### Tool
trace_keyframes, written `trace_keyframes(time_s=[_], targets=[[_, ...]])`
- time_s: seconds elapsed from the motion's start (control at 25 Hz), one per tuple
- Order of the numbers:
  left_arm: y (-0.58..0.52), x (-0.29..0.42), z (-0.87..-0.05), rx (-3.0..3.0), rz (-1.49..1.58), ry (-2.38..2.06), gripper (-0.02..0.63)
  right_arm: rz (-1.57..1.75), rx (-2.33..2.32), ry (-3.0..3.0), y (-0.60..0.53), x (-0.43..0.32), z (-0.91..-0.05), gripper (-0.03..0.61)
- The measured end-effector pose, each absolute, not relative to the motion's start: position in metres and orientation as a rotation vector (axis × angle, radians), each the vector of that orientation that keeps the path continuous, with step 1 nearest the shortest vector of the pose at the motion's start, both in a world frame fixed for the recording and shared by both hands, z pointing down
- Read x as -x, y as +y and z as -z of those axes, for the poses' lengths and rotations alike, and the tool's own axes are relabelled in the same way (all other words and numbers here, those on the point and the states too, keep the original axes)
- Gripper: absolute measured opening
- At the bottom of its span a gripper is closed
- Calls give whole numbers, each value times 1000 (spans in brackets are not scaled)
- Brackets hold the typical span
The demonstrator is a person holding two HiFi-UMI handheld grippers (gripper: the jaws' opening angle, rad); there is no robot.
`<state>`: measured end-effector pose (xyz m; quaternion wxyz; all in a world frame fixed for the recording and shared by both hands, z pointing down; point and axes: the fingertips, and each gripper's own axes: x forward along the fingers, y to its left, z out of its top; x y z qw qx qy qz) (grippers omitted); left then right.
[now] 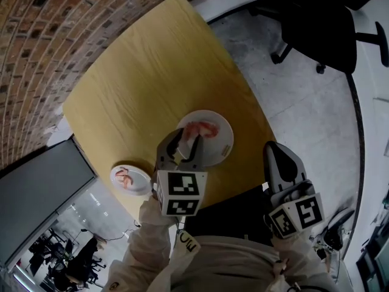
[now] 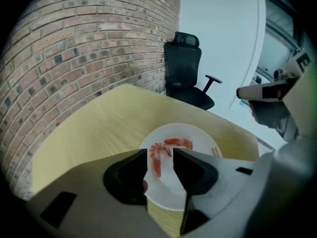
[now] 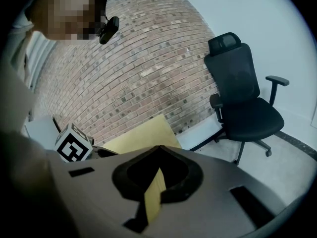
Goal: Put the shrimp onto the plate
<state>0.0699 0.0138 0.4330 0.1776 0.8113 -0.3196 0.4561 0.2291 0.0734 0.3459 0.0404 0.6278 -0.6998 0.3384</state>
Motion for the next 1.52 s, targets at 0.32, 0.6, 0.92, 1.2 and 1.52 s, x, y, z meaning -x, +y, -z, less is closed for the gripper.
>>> trace_keyframes(time_s=[0.32,0.6,0.92,1.2,1.52], targets=[[17,-16,-417,-2212,-1220,-1047,164,-1013,-1791,-2246,56,-189,-338,23],[27,58,-411,-2091,-1186,-1215,164,-987,-1601,-2353,45,-126,-335,23],[43,135,-411,-1987,-1122,-1338,164,-963,-1414,-2425,38,-54,-338,23],[49,187,-418,-1926,-1099,-1399,166,-958,-1322,-2441,36,-5,-345,23],[48,215,-431,-1890,-1052,-1392,166,-957,-1289,-2429,32,26,-352,23]])
